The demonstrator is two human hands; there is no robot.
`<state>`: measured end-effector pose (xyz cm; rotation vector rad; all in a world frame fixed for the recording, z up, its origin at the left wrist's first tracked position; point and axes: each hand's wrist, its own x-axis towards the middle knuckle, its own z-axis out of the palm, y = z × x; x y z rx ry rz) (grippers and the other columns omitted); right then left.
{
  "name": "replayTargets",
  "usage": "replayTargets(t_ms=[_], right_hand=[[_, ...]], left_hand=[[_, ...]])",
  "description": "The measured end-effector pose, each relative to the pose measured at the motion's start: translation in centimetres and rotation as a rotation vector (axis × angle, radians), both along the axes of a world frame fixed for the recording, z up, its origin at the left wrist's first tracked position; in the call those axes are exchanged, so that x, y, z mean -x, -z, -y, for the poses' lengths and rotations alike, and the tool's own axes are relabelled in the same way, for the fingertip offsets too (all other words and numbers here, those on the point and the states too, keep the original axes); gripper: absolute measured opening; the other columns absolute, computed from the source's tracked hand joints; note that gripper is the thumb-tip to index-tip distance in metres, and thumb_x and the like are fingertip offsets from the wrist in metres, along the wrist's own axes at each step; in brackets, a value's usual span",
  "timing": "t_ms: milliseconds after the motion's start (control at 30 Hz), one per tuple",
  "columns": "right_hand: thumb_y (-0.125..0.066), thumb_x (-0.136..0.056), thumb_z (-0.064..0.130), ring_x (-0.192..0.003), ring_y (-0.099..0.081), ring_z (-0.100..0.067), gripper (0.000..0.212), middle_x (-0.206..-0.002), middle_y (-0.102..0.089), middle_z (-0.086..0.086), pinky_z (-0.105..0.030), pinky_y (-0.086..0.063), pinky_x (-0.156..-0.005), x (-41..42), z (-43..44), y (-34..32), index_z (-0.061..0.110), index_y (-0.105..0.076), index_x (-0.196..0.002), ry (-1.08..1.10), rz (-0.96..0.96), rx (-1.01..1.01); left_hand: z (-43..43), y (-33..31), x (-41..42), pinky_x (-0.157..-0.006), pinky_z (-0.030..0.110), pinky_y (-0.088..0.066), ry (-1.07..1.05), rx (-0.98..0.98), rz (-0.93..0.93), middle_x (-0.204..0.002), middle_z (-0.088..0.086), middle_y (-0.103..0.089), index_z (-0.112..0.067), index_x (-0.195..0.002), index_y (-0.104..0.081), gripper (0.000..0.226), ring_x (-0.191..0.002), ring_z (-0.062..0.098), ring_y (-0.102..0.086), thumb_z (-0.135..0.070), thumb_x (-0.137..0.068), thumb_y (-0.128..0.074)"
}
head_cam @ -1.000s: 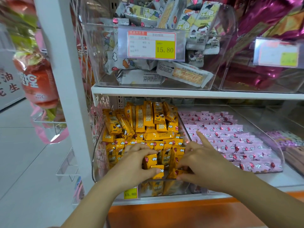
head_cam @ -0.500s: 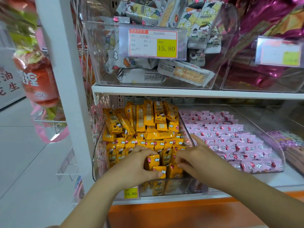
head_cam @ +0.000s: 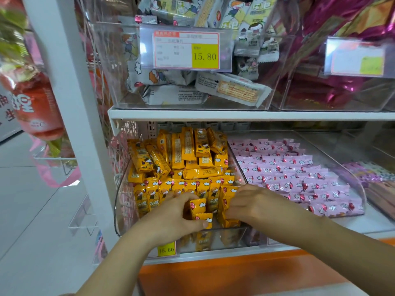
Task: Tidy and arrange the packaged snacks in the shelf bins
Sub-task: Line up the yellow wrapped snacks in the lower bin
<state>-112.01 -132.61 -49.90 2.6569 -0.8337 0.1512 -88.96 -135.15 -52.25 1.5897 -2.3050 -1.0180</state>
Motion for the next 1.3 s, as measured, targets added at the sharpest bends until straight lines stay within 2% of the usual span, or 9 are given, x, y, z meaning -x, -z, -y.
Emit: replayTargets(t_ms=[200, 367, 467, 567, 767, 900, 1033, 1167, 1300], right_hand=[[-0.083, -0.053, 0.011, -0.068, -0.055, -0.013, 0.031, -0.069, -0.057, 0.01, -0.022, -0.031, -0.076, 0.0, -0.3, 0.9, 0.025, -0.065, -0.074, 0.029, -0.034, -0.028], [-0.089, -0.053, 0.016, -0.077, -0.055, -0.013, 0.033, -0.07, -0.063, 0.016, -0.023, -0.031, -0.077, 0.5, -0.2, 1.0, 0.031, -0.071, -0.077, 0.129, 0.017, -0.007], [-0.088, -0.059, 0.021, -0.091, -0.052, -0.013, 0.032, -0.087, -0.066, 0.014, -0.026, -0.039, -0.083, 1.0, -0.8, 1.2, 0.03, -0.073, -0.085, 0.178, 0.139, 0.051], [-0.081, -0.069, 0.023, -0.095, -0.055, -0.016, 0.023, -0.102, -0.066, 0.005, -0.035, -0.053, -0.077, 1.9, -1.3, 1.2, 0.024, -0.074, -0.091, 0.302, 0.383, 0.05], [-0.047, -0.085, 0.045, -0.079, -0.066, -0.014, 0.037, -0.128, -0.048, 0.013, -0.035, -0.057, -0.069, 2.5, -1.6, 1.8, 0.029, -0.065, -0.113, 0.434, 0.597, -0.249], [-0.058, -0.087, 0.038, -0.082, -0.066, -0.017, 0.029, -0.128, -0.047, 0.014, -0.037, -0.057, -0.07, 2.6, -1.4, 2.0, 0.027, -0.066, -0.112, 0.427, 0.646, -0.264], [-0.047, -0.085, 0.048, -0.079, -0.066, -0.016, 0.038, -0.126, -0.047, 0.014, -0.038, -0.057, -0.071, 2.5, -1.3, 2.0, 0.027, -0.067, -0.109, 0.415, 0.669, -0.279], [-0.063, -0.085, 0.036, -0.08, -0.064, -0.017, 0.027, -0.124, -0.045, 0.015, -0.039, -0.055, -0.07, 2.6, -1.0, 2.2, 0.028, -0.066, -0.11, 0.402, 0.706, -0.302], [-0.062, -0.083, 0.04, -0.084, -0.063, -0.013, 0.028, -0.12, -0.044, 0.02, -0.038, -0.056, -0.071, 2.8, -0.8, 2.2, 0.03, -0.067, -0.108, 0.387, 0.755, -0.305]], left_hand=[[0.2, -0.1, 0.0, -0.094, 0.022, -0.036, 0.008, -0.008, -0.024, -0.137, -0.005, -0.035, -0.042, -0.138, -0.034, 0.068, -0.116, 0.01, -0.041, -0.057, -0.079, -0.066], [0.6, 0.0, 0.1, -0.1, 0.026, -0.04, 0.023, -0.009, -0.072, -0.131, -0.007, -0.039, -0.043, -0.129, -0.042, 0.059, -0.117, 0.012, -0.045, -0.053, -0.078, -0.07], [0.6, 0.0, 0.8, -0.082, 0.022, -0.043, 0.033, 0.021, -0.08, -0.124, -0.007, -0.042, -0.044, -0.123, -0.045, 0.054, -0.103, 0.01, -0.05, -0.052, -0.077, -0.071], [0.7, 0.1, 1.7, -0.064, 0.017, -0.038, 0.052, 0.034, -0.103, -0.121, -0.006, -0.042, -0.045, -0.124, -0.045, 0.052, -0.087, 0.01, -0.053, -0.05, -0.078, -0.07], [0.6, -0.1, 2.9, -0.074, 0.017, -0.04, 0.09, 0.056, -0.107, -0.119, -0.009, -0.04, -0.044, -0.124, -0.046, 0.049, -0.095, 0.005, -0.05, -0.049, -0.081, -0.068], [0.7, -0.3, 2.5, -0.088, 0.022, -0.045, 0.082, 0.014, -0.129, -0.127, -0.01, -0.04, -0.045, -0.122, -0.046, 0.048, -0.109, 0.01, -0.051, -0.048, -0.079, -0.069], [0.7, -0.6, 2.8, -0.075, 0.012, -0.046, 0.103, -0.03, -0.137, -0.119, -0.014, -0.045, -0.05, -0.115, -0.045, 0.043, -0.101, 0.005, -0.053, -0.046, -0.08, -0.07], [1.1, -0.1, 3.4, -0.081, 0.04, -0.056, 0.095, -0.114, -0.234, -0.118, 0.004, -0.055, -0.053, -0.113, -0.045, 0.047, -0.098, 0.025, -0.063, -0.041, -0.078, -0.075], [1.0, 0.3, 3.2, -0.094, 0.022, -0.044, 0.086, -0.114, -0.254, -0.132, -0.016, -0.038, -0.059, -0.131, -0.026, 0.075, -0.115, 0.004, -0.047, -0.045, -0.075, -0.074]])
